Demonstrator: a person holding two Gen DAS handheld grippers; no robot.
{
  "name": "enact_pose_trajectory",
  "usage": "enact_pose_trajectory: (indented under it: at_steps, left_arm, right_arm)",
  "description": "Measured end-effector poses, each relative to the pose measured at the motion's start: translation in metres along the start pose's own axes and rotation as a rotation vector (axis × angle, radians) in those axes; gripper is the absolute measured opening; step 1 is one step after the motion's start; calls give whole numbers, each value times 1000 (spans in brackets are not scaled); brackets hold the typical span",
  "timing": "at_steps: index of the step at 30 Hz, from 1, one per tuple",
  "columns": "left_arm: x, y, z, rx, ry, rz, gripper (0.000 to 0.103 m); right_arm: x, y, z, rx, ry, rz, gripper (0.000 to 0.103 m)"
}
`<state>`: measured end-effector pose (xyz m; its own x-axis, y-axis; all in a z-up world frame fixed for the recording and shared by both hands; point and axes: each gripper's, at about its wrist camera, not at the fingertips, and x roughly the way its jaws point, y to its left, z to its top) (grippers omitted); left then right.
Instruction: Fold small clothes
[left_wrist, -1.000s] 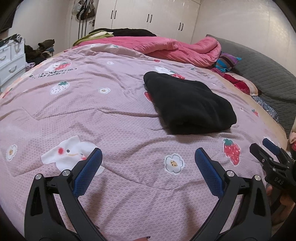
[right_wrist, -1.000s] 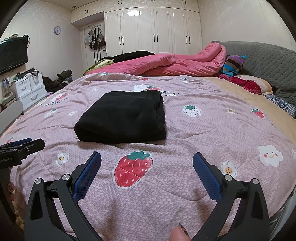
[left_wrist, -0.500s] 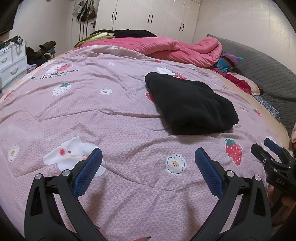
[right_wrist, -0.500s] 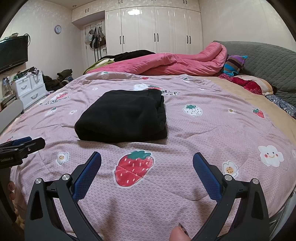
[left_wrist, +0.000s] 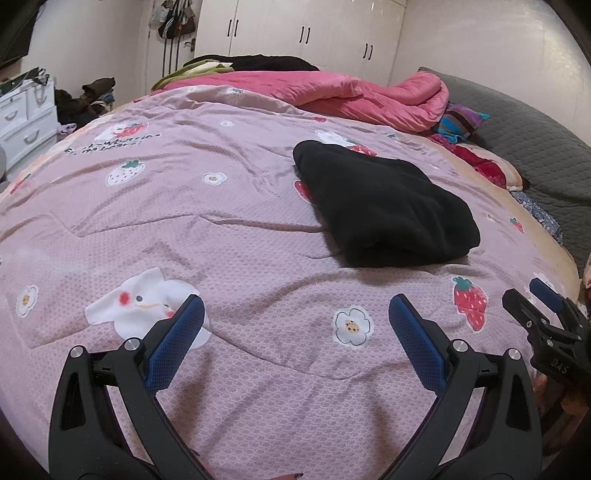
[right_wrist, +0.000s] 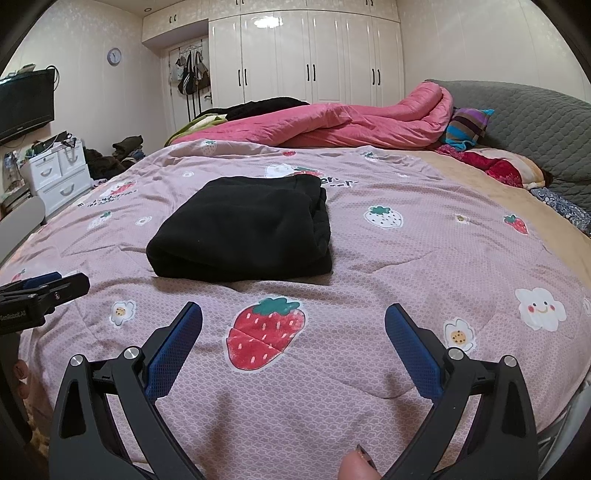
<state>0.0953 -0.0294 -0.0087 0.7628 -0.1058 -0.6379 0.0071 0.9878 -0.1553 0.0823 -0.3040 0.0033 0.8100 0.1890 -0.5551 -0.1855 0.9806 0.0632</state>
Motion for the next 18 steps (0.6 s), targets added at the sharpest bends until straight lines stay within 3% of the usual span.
enact_pose_trajectory:
  at_steps: [7,11,13,15,16,18]
  left_arm:
    - [-3,1,3,7,-2,6,94]
    - [-4,35,12,-78,22,36,94]
    - [-3,78,23,-133,56,83,94]
    - [-5,124,34,-174,61,164,94]
    - [-6,151,39,-194,60,222,94]
    - [-8,221,49,-232,70,427,94]
  right_arm:
    - [-3,-7,2,25,-6,-20,99]
    - [-28,-55,15,194,-38,-69,99]
    - [-56,-100,22,307,-70,-176,99]
    - [-103,-172,16,486,-139,-361,99]
    - [-119,-198,9,547,-147,-434,99]
    - [-151,-271,-23,684,-111,-692,99]
